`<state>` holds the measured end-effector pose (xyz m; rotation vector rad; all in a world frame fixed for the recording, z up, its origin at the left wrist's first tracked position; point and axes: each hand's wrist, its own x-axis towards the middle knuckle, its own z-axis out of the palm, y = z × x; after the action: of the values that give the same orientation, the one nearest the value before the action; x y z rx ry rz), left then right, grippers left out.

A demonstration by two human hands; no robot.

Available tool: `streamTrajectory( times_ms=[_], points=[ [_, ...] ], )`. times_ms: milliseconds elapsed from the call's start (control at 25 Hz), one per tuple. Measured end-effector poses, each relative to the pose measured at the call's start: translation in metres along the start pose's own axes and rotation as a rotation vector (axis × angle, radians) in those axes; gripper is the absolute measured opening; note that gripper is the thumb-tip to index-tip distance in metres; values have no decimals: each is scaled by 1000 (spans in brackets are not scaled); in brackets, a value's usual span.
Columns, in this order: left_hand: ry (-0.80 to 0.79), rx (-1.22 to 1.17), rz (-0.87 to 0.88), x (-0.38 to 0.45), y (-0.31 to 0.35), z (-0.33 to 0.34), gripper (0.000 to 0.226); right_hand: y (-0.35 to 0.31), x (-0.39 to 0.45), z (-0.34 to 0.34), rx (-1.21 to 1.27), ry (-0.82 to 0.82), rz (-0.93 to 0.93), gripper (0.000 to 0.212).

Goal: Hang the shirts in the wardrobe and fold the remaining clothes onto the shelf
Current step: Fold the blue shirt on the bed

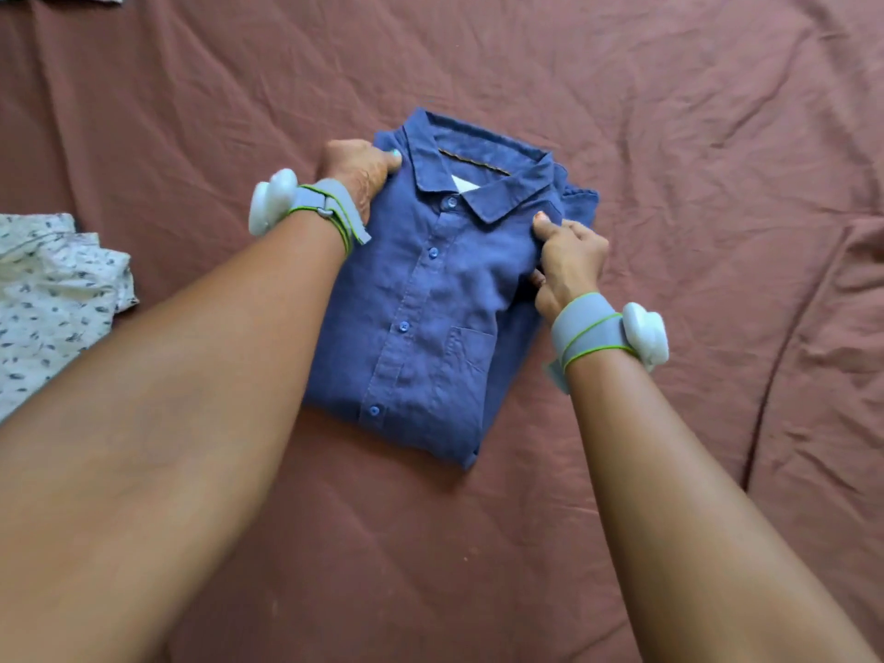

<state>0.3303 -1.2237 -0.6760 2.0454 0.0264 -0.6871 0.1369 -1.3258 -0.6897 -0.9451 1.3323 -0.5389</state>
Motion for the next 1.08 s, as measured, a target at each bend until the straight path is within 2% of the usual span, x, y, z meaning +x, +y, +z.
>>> streamTrajectory(
  times_ms=[120,200,240,320,400,440,560,680,720,800,880,960,1000,1080],
  points=[
    [-149,-323,153,-16,11,-2,20,-7,-6,-15,152,-65,-154,12],
    [-243,-405,185,-19,14,2,20,-7,-7,-22,212,-87,-178,11],
    [-272,-360,176,-18,13,4,18,-4,-7,-24,200,-90,-149,11],
    [-279,-78,120,-16,8,5,5,1,-9,-26,98,-91,19,9],
    [-261,234,73,-18,-10,-5,20,4,-16,-26,10,-118,130,15],
    [-259,308,55,-23,-19,-11,25,5,-19,-27,-19,-129,132,16],
    [-263,365,48,-37,-51,-34,39,12,-32,-25,-82,-143,106,24],
    [-238,323,4,-64,-78,-55,40,30,-63,-15,-238,-110,105,54],
    [-212,323,-13,-74,-87,-60,46,41,-72,-14,-281,-91,85,51],
    [-143,406,-16,-89,-100,-63,55,55,-88,-16,-239,-6,38,24],
    [-56,545,25,-104,-106,-67,42,60,-98,-21,-243,188,-7,34],
    [8,586,54,-113,-106,-70,32,59,-106,-23,-251,314,1,20],
    [42,597,64,-116,-105,-71,31,57,-109,-21,-231,315,20,18],
    [109,621,68,-119,-109,-73,32,58,-114,-16,-291,266,-2,35]
  ],
)
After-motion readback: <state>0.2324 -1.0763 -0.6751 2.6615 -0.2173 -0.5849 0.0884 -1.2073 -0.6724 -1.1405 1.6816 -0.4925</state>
